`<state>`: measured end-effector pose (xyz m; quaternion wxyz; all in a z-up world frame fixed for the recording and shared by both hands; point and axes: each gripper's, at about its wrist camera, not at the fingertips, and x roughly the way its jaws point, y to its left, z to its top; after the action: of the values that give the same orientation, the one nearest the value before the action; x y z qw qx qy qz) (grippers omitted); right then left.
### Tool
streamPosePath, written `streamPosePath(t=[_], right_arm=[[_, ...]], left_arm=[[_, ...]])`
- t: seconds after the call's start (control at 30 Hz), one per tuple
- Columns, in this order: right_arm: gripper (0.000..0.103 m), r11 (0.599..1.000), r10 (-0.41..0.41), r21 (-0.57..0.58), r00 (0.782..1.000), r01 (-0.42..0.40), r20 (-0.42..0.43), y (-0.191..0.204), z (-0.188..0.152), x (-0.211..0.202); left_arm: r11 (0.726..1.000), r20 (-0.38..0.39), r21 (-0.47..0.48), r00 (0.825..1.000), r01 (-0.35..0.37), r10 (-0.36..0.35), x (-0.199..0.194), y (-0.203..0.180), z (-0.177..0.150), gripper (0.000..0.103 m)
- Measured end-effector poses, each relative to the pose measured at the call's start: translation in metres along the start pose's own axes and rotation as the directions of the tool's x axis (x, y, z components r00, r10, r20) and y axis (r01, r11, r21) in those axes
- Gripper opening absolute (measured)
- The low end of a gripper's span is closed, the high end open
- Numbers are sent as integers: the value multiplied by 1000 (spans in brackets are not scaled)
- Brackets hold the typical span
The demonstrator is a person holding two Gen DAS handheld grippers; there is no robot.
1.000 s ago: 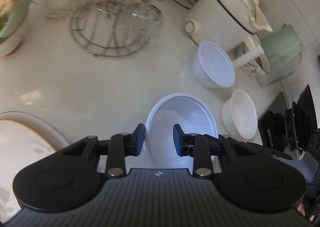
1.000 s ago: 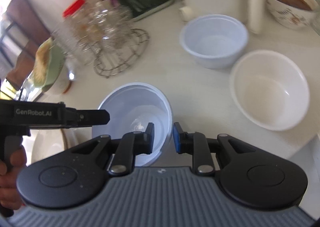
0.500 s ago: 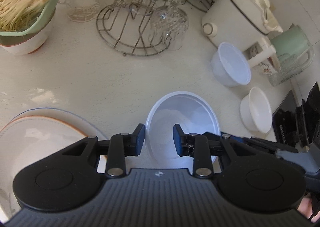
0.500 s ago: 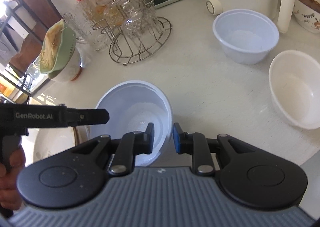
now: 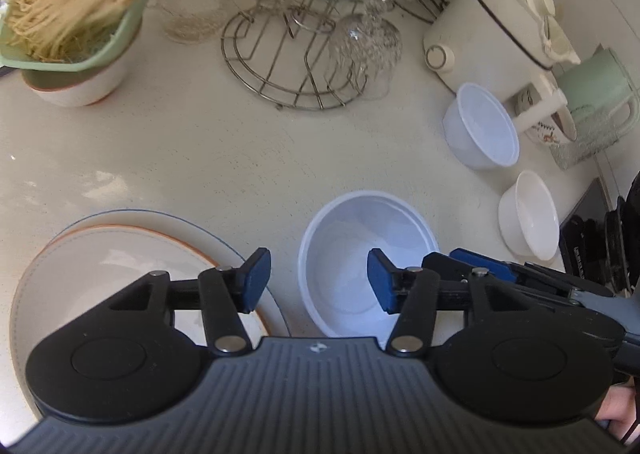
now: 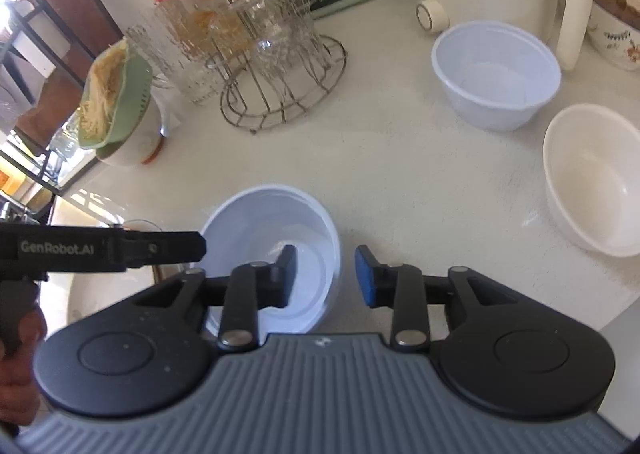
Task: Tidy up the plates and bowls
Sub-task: 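Carry the plastic bowl beside the plate stack, lower it and open both grippers, then move both open grippers to the light blue plastic bowl by the rice cooker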
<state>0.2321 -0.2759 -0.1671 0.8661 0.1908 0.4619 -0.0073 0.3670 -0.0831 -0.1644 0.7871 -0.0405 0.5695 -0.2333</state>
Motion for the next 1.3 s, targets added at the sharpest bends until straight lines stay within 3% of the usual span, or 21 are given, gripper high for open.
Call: streamPosePath(t=[0.3,0.7,1.3], right_arm=[[44,998,-45,52,994,40,100,-15,16,-39],[44,993,-117,48,950,108,290,-15,30,-104],[44,980,-191,118,925,160,330,-44,24,-124]], left_arm=[[996,106,92,994,-10,0,-36,-32,6,59],[988,225,154,973,23,-58,-77,-71,22,59],[975,202,214,974,61,-106,-64,-115,33,59]])
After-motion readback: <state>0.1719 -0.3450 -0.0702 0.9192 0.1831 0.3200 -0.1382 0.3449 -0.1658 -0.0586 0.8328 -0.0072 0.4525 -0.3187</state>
